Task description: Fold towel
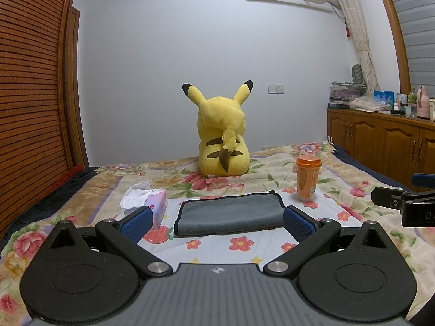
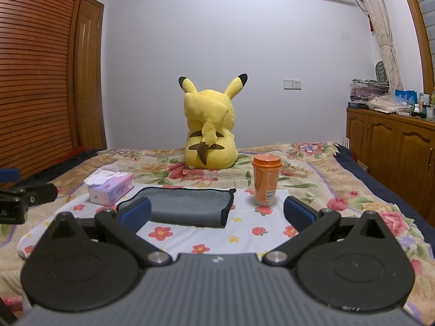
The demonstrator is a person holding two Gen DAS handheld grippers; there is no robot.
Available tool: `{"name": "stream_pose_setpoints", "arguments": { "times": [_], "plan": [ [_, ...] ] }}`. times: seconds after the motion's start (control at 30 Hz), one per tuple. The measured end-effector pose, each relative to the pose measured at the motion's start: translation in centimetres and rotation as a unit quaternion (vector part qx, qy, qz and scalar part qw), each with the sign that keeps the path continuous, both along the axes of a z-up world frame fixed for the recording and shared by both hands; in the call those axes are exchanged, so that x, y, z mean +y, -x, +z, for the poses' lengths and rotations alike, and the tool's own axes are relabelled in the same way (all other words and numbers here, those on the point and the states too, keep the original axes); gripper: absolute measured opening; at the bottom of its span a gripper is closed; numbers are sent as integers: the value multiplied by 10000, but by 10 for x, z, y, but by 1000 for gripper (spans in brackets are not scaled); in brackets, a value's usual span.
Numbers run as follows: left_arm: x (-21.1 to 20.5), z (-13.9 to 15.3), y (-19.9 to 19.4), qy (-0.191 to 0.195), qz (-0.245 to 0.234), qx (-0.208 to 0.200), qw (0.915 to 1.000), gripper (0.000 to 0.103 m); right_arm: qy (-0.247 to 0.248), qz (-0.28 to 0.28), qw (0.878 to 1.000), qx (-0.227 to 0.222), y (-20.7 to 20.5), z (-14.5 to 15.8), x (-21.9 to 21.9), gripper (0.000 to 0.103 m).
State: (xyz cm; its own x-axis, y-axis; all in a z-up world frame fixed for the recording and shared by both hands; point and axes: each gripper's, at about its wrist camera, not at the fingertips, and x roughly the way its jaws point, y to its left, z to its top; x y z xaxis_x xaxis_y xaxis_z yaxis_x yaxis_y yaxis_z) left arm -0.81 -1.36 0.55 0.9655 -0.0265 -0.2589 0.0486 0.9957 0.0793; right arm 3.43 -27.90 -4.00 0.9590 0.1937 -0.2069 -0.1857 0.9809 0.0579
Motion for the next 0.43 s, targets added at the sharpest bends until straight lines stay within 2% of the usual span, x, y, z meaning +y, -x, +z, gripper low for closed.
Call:
{"name": "stream_pose_setpoints", "arguments": {
  "times": [0.43],
  "plan": [
    [0, 0, 0, -3, -2, 4, 10000, 103, -2, -2, 10000, 1, 0, 0, 0, 103]
  ]
}}
